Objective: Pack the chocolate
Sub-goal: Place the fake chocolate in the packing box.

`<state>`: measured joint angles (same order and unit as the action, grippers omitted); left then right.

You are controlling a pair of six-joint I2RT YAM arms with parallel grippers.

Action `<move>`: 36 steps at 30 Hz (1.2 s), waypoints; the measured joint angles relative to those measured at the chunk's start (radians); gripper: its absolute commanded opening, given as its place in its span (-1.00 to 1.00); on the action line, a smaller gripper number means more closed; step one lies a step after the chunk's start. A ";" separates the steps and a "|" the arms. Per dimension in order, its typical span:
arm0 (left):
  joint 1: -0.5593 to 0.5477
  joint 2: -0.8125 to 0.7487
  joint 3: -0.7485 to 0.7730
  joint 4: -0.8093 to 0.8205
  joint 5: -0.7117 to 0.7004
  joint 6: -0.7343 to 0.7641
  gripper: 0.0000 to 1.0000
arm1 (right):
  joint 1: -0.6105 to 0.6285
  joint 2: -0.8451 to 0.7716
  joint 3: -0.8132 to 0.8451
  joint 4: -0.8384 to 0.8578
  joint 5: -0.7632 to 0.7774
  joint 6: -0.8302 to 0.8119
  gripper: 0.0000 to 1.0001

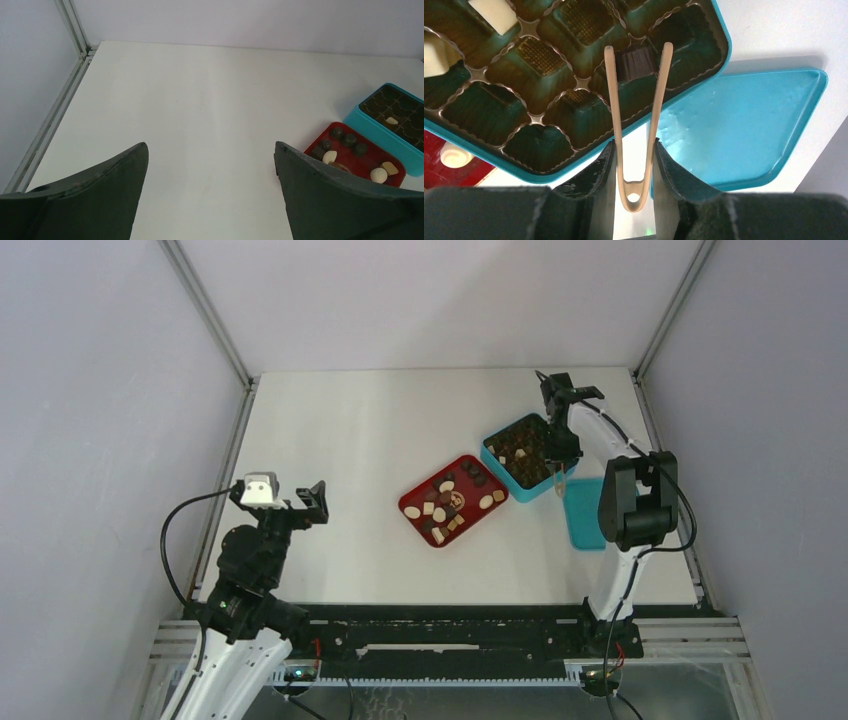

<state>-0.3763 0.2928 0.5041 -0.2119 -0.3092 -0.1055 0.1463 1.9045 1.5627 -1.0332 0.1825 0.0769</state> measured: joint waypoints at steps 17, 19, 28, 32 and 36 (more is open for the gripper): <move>0.000 0.008 0.000 0.000 0.003 0.000 1.00 | -0.018 0.031 0.039 0.047 0.008 0.000 -0.58; 0.000 0.008 0.000 0.000 0.003 0.000 1.00 | -0.023 0.032 0.048 0.047 0.009 0.000 -0.58; 0.000 0.011 0.000 0.000 0.004 -0.001 1.00 | -0.012 0.017 0.039 0.055 -0.017 0.000 -0.56; 0.000 0.031 0.003 -0.001 0.009 -0.026 1.00 | 0.010 -0.039 0.008 0.058 -0.051 0.000 -0.56; 0.000 0.086 0.039 -0.031 0.043 -0.074 1.00 | 0.059 -0.108 -0.017 0.077 -0.086 0.002 -0.56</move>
<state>-0.3759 0.3786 0.5434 -0.2428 -0.2665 -0.1795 0.2050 1.7966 1.5459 -0.9558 0.0967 0.0788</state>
